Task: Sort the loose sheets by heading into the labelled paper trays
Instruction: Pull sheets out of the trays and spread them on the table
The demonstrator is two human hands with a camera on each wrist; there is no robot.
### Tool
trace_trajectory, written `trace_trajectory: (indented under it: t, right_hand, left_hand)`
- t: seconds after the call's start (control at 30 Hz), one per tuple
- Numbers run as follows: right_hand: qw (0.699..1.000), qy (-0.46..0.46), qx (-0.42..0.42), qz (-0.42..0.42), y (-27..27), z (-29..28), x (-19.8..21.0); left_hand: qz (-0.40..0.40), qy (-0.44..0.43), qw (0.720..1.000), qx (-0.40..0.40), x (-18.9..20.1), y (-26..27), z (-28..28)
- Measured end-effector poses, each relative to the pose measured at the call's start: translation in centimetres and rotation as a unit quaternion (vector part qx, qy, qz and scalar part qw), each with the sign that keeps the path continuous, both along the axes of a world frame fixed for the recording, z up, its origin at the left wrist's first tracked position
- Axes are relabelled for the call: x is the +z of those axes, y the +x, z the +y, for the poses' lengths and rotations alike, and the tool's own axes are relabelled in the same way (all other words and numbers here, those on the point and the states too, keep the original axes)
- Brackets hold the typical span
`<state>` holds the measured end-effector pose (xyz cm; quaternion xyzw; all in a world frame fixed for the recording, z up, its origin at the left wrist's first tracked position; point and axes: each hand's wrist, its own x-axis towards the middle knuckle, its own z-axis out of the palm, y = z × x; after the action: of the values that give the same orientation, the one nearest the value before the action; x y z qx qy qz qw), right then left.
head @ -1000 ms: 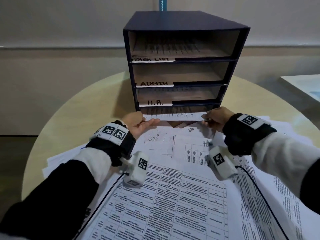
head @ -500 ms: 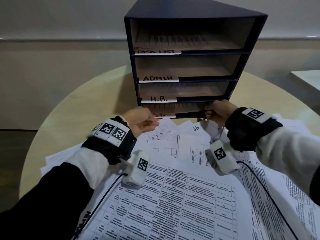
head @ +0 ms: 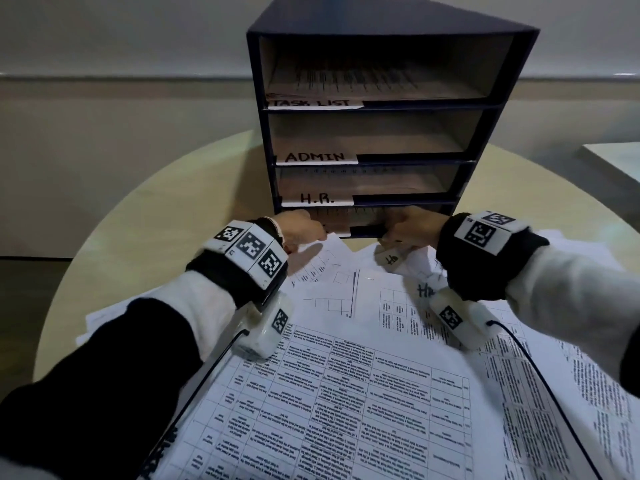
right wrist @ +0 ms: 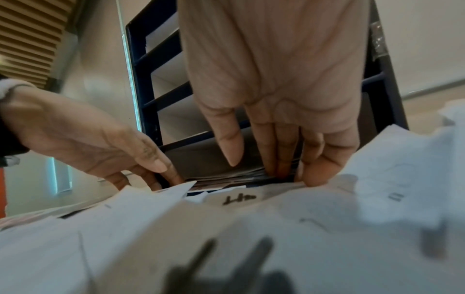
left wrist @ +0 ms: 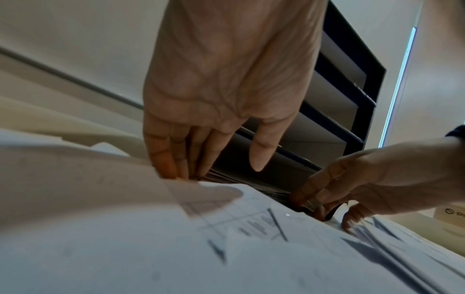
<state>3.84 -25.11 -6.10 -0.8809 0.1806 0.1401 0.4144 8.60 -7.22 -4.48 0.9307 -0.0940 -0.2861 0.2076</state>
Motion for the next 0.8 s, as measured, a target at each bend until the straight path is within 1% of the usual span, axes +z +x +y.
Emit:
trace_trajectory:
  t: [0.17,0.23,0.3,0.33,0.47,0.53,0.57,0.63,0.7,0.8]
  right_hand:
    - [0.999,-0.036,0.027,0.014,-0.3,0.2,0.5]
    - [0.997,-0.063,0.044,0.013,-0.7,0.4,0.9]
    - [0.993,-0.091,0.072,0.005,-1.4,0.8,1.6]
    - [0.991,-0.097,0.086,-0.002,-1.8,0.9,1.9]
    - [0.976,-0.152,0.146,-0.056,-4.6,1.8,3.5]
    - [0.97,-0.158,0.167,-0.08,-6.7,2.8,4.3]
    - [0.967,-0.156,0.185,-0.081,-7.8,3.4,4.5]
    - [0.957,-0.166,0.23,-0.055,-10.1,4.6,4.6]
    - [0.944,-0.202,0.26,-0.01,-11.8,5.4,4.1]
    - [0.939,-0.231,0.253,0.037,-13.6,6.3,3.0]
  left_hand:
    - [0.002,0.0,1.0,0.006,0.1,-0.3,0.0]
    - [0.002,-0.013,1.0,0.007,0.2,-0.7,0.0]
    - [0.012,-0.05,0.998,0.027,0.6,-1.5,0.2]
    - [0.012,-0.065,0.997,0.028,1.0,-2.1,0.3]
    - [-0.023,-0.075,0.997,-0.019,3.0,-4.8,1.3]
    - [-0.028,-0.094,0.995,-0.031,3.8,-6.2,2.2]
    - [-0.026,-0.109,0.993,-0.023,4.0,-6.9,2.9]
    - [-0.014,-0.139,0.99,-0.002,4.0,-8.5,4.0]
    - [0.007,-0.166,0.986,0.02,3.7,-10.2,5.0]
    - [0.021,-0.185,0.981,0.055,2.7,-12.2,6.2]
